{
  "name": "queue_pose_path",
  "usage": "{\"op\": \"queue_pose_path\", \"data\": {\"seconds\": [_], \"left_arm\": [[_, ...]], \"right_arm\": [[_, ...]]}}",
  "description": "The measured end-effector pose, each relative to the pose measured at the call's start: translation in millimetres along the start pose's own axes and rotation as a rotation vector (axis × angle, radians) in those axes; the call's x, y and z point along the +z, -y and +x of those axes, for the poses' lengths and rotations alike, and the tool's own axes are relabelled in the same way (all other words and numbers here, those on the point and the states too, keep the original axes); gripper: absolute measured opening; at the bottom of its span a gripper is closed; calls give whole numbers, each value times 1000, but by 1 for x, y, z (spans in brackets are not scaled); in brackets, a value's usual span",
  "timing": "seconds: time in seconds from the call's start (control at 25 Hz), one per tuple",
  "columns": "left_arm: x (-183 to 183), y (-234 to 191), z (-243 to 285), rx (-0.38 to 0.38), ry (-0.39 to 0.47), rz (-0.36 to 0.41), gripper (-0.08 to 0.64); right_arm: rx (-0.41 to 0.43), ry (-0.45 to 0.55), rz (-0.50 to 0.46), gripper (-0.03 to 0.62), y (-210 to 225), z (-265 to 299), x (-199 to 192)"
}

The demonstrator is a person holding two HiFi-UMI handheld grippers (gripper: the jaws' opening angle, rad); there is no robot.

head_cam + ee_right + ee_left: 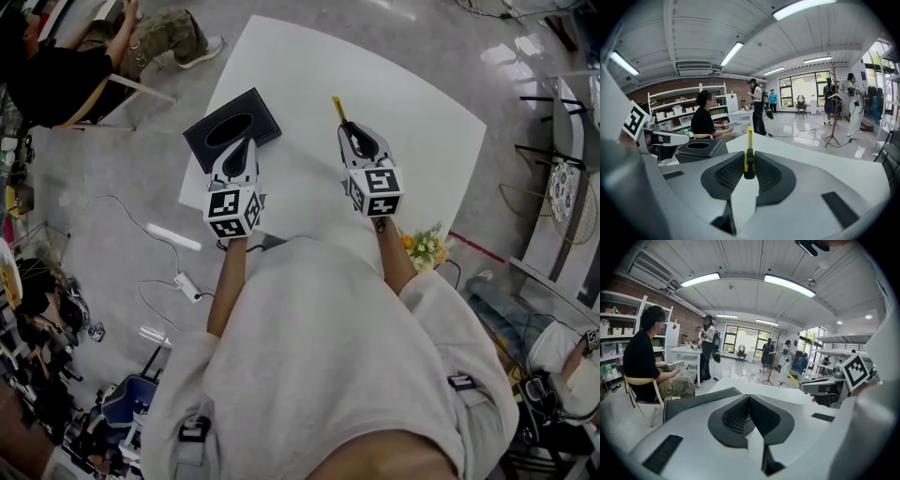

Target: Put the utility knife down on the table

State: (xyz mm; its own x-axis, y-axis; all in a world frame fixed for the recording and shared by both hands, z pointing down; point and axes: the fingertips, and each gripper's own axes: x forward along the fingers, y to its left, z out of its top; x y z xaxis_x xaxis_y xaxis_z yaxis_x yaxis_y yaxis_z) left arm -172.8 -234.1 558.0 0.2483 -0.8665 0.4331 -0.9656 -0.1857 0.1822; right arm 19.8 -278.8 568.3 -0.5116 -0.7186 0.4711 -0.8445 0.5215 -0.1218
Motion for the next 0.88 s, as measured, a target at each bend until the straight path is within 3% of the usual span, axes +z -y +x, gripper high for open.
{"op": "queue_pose_path", "data": {"seconds": [0.88], "left_arm": [[-15,-5,-5,32,-36,-10,20]], "right_arm": [[49,-197,-27,84,-2,83,-55]]}}
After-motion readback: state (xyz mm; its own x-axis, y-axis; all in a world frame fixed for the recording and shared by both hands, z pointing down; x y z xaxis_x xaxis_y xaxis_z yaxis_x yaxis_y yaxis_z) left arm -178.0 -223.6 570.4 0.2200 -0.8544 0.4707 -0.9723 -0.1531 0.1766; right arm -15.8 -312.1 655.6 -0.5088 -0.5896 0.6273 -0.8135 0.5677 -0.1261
